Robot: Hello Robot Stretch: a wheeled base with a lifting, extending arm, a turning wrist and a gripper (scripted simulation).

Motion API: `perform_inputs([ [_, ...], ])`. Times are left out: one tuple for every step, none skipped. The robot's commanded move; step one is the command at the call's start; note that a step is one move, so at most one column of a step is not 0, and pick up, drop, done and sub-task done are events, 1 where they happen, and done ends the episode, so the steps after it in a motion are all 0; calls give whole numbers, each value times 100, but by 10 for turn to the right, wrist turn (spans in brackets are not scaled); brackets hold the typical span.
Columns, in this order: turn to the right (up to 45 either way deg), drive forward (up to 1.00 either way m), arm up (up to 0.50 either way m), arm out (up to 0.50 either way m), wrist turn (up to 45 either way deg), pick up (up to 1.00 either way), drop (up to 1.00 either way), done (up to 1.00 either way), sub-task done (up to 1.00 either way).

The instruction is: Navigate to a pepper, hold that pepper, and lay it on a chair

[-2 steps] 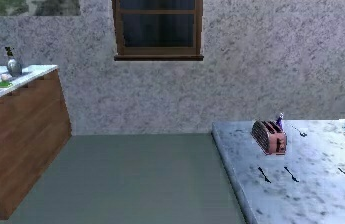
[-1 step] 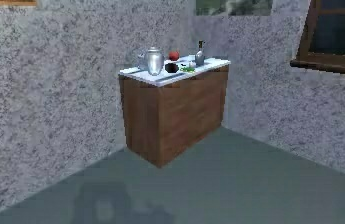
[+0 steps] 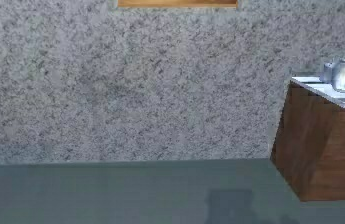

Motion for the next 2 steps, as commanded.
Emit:
perform_inputs([
  [0,60,0,0,0,0,0,0,0],
  [-300,0,0,0,0,0,0,0,0],
])
